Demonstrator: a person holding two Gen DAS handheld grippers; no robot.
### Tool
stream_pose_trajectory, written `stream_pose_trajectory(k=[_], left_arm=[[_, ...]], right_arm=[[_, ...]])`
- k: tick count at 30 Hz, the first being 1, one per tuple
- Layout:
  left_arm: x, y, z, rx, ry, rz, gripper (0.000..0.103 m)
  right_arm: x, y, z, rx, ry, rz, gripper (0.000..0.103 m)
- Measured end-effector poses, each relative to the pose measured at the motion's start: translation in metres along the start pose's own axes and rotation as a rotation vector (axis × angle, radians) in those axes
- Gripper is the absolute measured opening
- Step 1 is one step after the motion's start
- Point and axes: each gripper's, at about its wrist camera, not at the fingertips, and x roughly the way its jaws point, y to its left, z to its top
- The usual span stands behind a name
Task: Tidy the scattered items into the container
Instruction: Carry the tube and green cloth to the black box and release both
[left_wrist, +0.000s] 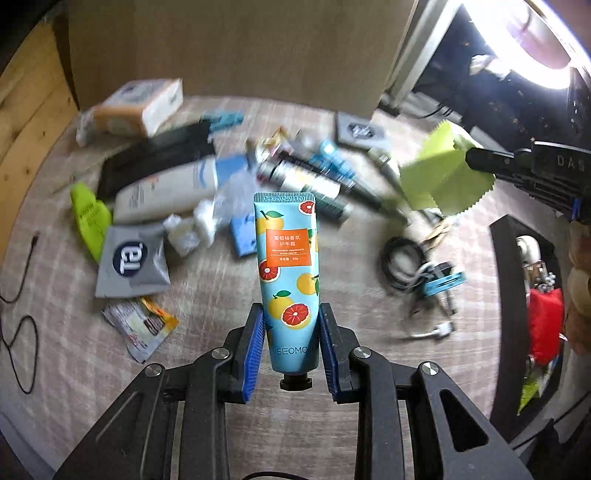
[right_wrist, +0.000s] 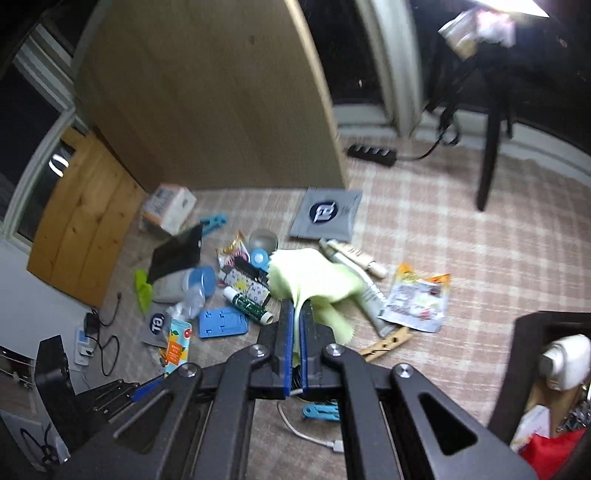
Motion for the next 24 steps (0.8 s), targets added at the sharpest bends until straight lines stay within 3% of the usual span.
stream_pose_trajectory(k=[3,7,15,24], left_arm=[[0.002,-0.005,0.026,0.029,-0.021,-0.031,0.027],[-0.008,-0.037,0.03,0.081,-0.033,-0.079,0.027],[-0.018,-0.133,0.021,0.24,-0.029,-0.174,0.027],[-0.03,-0.247,-0.01,0.45,0.0,-0.3,0.027]], right_arm=[[-0.025,-0.009,-0.003,0.006,-0.044,-0.023,0.003],[-0.07,-0.038,-0.013,0.043,-0.108,-0.07,0.003],[-0.154,-0.125,-0.052,0.188,-0.211,-0.22,0.003],[-0.236,-0.209,-0.112,0.371,-0.263,-0.41,0.003]])
